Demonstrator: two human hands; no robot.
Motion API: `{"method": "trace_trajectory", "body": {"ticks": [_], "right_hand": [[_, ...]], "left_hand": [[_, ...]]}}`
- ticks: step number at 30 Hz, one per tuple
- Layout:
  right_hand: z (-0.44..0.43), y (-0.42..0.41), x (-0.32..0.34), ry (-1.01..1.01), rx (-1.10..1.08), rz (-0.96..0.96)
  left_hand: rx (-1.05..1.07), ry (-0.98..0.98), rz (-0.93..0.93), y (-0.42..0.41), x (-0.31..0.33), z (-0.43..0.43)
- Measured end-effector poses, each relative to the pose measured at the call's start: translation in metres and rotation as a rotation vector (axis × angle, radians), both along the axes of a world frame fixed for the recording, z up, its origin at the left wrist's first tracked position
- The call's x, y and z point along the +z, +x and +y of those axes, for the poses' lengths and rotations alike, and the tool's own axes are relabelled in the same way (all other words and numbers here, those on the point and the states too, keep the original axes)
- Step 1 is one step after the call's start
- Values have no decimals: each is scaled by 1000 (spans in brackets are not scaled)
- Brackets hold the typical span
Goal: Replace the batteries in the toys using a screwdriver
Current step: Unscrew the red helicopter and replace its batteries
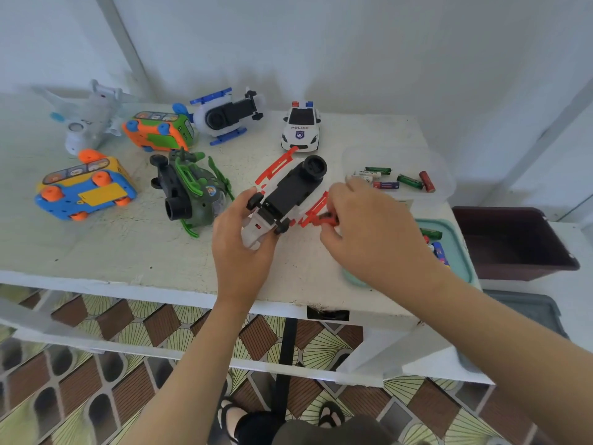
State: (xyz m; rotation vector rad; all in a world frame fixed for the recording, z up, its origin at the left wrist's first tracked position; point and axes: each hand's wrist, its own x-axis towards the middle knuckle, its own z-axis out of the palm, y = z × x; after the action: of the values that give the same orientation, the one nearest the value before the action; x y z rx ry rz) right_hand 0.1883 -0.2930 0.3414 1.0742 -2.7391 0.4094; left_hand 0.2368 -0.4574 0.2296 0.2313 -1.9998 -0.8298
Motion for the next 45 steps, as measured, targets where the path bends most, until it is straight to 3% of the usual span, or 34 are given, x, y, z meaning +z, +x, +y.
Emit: {"method": "trace_trajectory", "body": {"ticks": [3, 6, 8, 12, 45], "right_hand": [[-7, -3, 12, -225, 106, 68], [-12, -7, 22, -554, 188, -133], [-13, -9, 29, -745, 240, -149], [-17, -9, 32, -907, 328, -122], [-25, -18, 19, -853, 397, -97]], "left_hand": [[11, -3, 3, 0, 0, -1], [9, -9, 1, -1, -1, -1], [6, -13, 1, -1, -2, -1], [-14, -4, 23, -1, -1, -1], [-16, 25, -2, -1, -2, -2]]}}
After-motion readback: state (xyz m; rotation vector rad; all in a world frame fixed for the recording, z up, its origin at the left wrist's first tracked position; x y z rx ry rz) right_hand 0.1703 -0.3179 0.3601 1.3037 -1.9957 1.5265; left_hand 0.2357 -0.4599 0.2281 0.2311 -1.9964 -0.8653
